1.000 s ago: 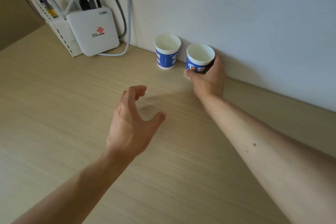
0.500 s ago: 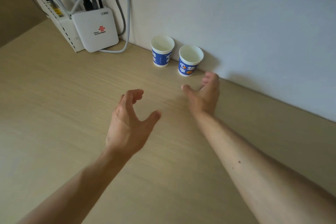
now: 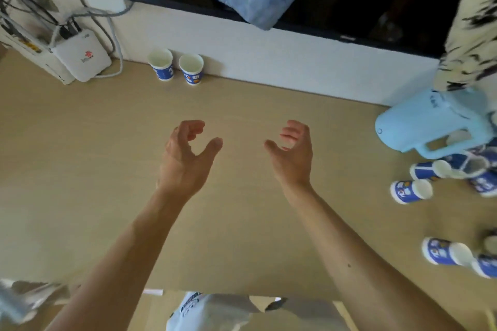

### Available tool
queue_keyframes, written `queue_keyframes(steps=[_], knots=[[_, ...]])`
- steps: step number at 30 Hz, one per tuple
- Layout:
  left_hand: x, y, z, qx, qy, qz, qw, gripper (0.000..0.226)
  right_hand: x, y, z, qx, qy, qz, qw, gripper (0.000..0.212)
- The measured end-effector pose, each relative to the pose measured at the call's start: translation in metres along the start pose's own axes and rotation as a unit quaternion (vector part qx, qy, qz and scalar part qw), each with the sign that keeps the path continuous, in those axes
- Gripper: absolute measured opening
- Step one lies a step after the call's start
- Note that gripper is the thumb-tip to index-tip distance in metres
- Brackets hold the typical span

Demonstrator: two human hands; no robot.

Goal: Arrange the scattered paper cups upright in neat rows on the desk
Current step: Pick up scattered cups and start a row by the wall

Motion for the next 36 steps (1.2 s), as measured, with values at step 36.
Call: queue_keyframes(steps=[36], knots=[[-0.186, -0.214, 0.364, 0.105, -0.040, -0.008, 0.994, 0.034, -0.199, 0.125, -0.356, 0.038, -0.435, -0.024, 0.899, 0.084]])
Point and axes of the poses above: each hand's wrist, its own y-axis towards the middle knuckle, its own z-axis out of the palm, x = y × z, the point moved 6 cm from there along y, towards the middle knuckle, and after that the axes turned 7 degrees about z, right-handed, at the moved point
